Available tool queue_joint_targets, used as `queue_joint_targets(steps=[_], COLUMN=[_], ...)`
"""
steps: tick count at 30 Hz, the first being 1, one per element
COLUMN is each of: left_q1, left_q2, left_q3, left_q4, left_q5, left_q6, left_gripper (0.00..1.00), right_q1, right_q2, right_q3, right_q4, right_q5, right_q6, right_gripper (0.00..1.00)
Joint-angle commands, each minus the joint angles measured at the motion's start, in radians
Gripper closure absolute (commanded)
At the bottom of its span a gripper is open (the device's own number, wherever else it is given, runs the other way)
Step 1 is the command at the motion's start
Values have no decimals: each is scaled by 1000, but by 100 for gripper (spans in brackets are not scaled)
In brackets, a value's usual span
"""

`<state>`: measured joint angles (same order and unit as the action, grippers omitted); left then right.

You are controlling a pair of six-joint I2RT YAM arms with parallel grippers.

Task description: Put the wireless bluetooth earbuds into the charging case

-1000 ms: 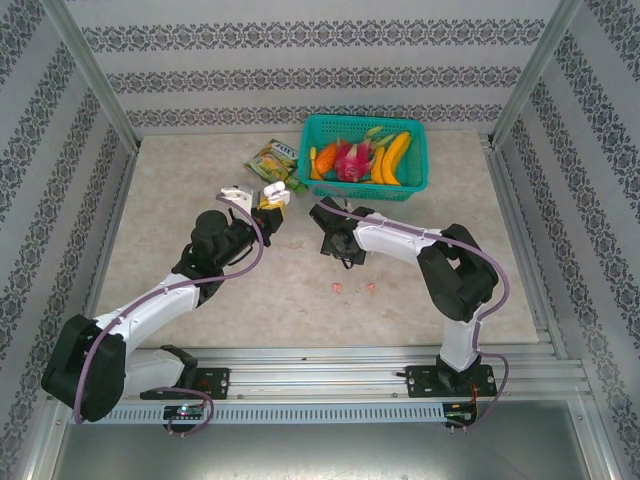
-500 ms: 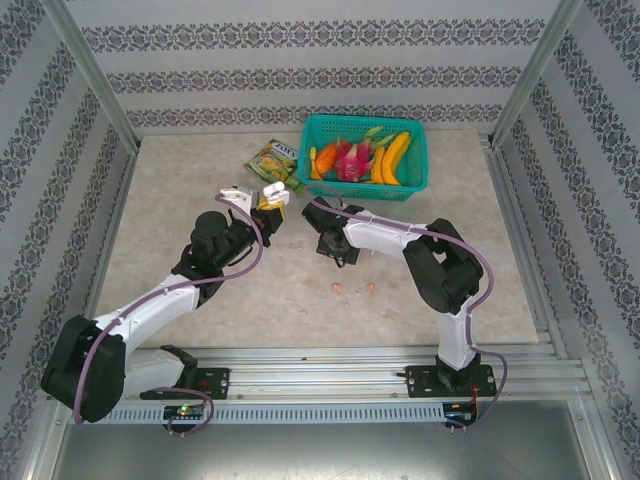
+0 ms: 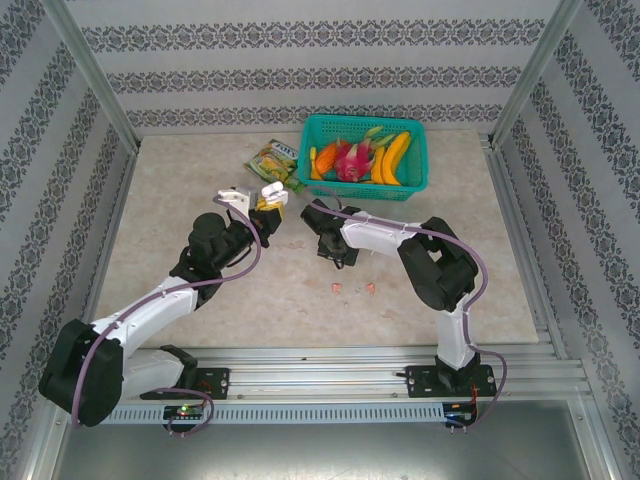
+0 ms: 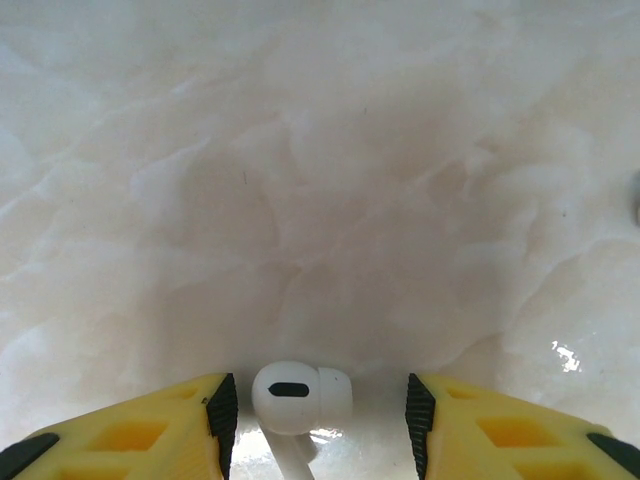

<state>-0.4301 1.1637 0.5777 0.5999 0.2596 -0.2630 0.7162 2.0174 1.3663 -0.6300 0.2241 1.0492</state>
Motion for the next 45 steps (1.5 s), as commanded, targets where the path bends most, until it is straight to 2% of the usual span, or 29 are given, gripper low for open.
queue_joint_targets(steps=[1, 24, 33, 45], left_q1=[-1, -3, -4, -9], left_q2=[-23, -7, -4, 1], left_q3=[-8, 1, 2, 14], left_q4=[44, 39, 28, 2], left_q5=[0, 20, 37, 36], left_q6=[-4, -7, -3, 5], left_gripper=[100, 100, 100, 100], right_q1=[-1, -24, -23, -22], right_q2=[23, 22, -71, -151], right_q3=[27, 20, -82, -137], right_q4=[-7, 38, 172, 235], right_q5=[23, 0, -19, -17], right_q6=[9, -20, -75, -142], right_gripper=[51, 64, 71, 75])
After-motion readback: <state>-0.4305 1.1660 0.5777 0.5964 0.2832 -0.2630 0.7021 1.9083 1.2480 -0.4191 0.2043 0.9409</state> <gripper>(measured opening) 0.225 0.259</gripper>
